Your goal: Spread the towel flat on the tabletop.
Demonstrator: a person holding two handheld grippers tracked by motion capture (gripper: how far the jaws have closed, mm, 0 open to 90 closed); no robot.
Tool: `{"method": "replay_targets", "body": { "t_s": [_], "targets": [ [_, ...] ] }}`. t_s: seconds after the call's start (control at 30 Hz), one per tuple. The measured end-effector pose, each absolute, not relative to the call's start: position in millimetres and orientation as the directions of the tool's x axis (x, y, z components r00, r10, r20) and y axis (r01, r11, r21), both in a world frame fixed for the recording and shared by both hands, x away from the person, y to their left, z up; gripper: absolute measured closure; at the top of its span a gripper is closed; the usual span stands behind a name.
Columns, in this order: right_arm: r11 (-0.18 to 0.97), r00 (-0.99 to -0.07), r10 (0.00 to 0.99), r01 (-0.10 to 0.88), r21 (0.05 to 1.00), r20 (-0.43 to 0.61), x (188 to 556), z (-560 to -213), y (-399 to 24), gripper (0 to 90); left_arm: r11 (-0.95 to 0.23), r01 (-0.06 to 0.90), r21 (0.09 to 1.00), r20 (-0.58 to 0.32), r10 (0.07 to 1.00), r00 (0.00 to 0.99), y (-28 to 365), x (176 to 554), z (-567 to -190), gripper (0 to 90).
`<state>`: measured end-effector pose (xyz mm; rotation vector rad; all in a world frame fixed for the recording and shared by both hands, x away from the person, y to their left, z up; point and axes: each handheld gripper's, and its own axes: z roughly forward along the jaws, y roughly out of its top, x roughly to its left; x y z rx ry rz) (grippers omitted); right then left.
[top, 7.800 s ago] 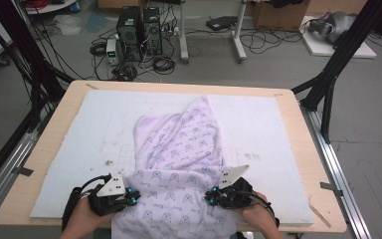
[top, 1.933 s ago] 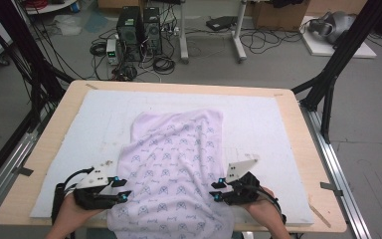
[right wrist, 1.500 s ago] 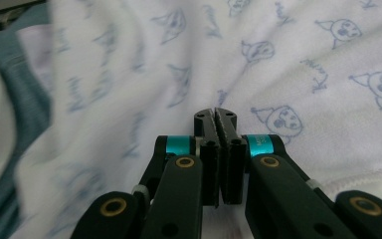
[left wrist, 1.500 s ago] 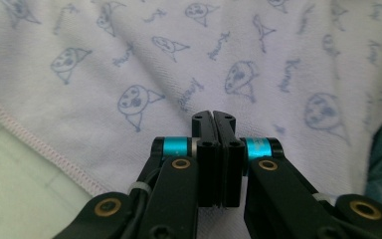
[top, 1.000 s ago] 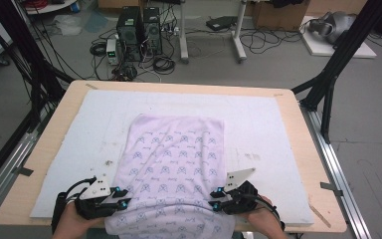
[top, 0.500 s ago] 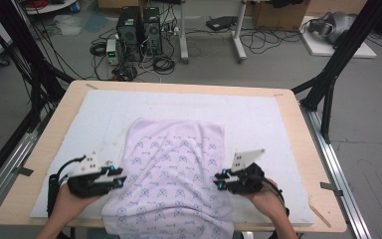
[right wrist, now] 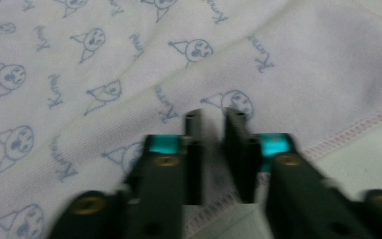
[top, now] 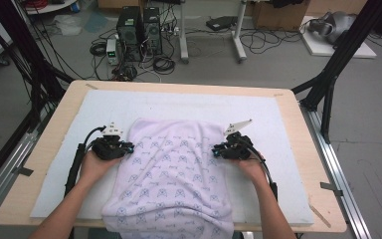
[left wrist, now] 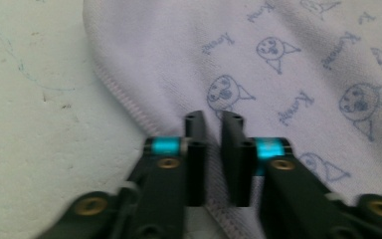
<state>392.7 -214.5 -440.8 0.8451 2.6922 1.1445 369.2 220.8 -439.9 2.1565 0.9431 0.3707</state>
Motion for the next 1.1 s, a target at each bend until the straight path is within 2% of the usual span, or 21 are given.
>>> {"method": "replay_targets", "body": {
  "t_s": [0.1,0.23,0.27,0.3,0.33,0.37,0.43,0.5,0.57,0.6,0.7,0.73,0.77,0.8,0.83,0.87,0.9,0.97,1.1],
  "targets": [
    [0.577,-0.852,0.504,0.453,0.68,0.141,390,-439,-213,88.4,-0.464,0.511,0.723,-0.048,0.705,0.708,222,366,-438,87.8],
    [0.601,-0.88,0.442,0.433,0.672,0.172,374,-428,-211,88.0,-0.479,0.466,0.744,-0.06,0.646,0.761,222,347,-431,87.9],
    [0.609,-0.892,0.416,0.417,0.674,0.176,369,-424,-211,86.9,-0.481,0.456,0.749,-0.062,0.634,0.771,223,343,-430,87.6],
    [0.61,-0.902,0.396,0.399,0.685,0.173,365,-421,-211,80.3,-0.475,0.453,0.755,-0.062,0.635,0.77,224,341,-428,86.4],
    [0.602,-0.9,0.406,0.395,0.694,0.159,364,-418,-211,75.1,-0.454,0.452,0.768,-0.057,0.655,0.754,225,342,-426,79.9],
    [0.597,-0.896,0.421,0.391,0.701,0.141,365,-416,-212,74.6,-0.43,0.456,0.779,-0.059,0.674,0.736,227,346,-424,71.7],
    [0.594,-0.878,0.47,0.392,0.703,0.093,372,-416,-215,70.8,-0.394,0.468,0.791,-0.06,0.711,0.7,231,357,-421,71.4],
    [0.6,-0.86,0.506,0.406,0.689,0.066,384,-417,-217,69.3,-0.373,0.481,0.793,-0.058,0.74,0.671,233,370,-421,77.6],
    [0.58,-0.834,0.549,0.423,0.696,0.05,397,-418,-218,66.3,-0.369,0.5,0.784,-0.024,0.786,0.618,231,384,-421,79.4],
    [0.562,-0.826,0.56,0.434,0.704,0.062,403,-418,-219,65.4,-0.345,0.516,0.784,-0.036,0.805,0.592,231,391,-422,77.5],
    [0.564,-0.795,0.605,0.47,0.68,0.047,422,-422,-217,60.9,-0.347,0.572,0.743,-0.045,0.827,0.56,225,409,-430,58.4],
    [0.571,-0.788,0.614,0.481,0.665,0.043,427,-426,-215,59.9,-0.351,0.585,0.731,-0.056,0.824,0.564,224,413,-434,57.5],
    [0.581,-0.781,0.624,0.49,0.649,0.031,430,-429,-213,60.3,-0.367,0.594,0.716,-0.055,0.819,0.571,222,415,-438,61.1],
    [0.582,-0.778,0.627,0.5,0.641,0.038,434,-434,-212,61.3,-0.378,0.579,0.722,-0.047,0.809,0.586,222,415,-440,73.5],
    [0.571,-0.778,0.626,0.499,0.652,0.047,436,-436,-212,66.5,-0.376,0.577,0.725,-0.058,0.801,0.595,222,415,-440,82.8],
    [0.564,-0.774,0.631,0.505,0.654,0.053,437,-435,-213,79.3,-0.388,0.569,0.725,-0.042,0.8,0.599,221,416,-440,86.7],
    [0.567,-0.79,0.608,0.502,0.653,0.079,439,-435,-214,87.5,-0.4,0.567,0.72,-0.021,0.805,0.593,220,417,-439,87.0],
    [0.578,-0.788,0.609,0.518,0.63,0.089,443,-431,-214,88.5,-0.41,0.559,0.721,0.022,0.82,0.572,218,421,-433,87.2],
    [0.571,-0.765,0.644,0.46,0.68,-0.023,450,-401,-214,88.8,-0.368,0.492,0.789,0.086,0.859,0.504,217,437,-399,87.3]
  ]
}}
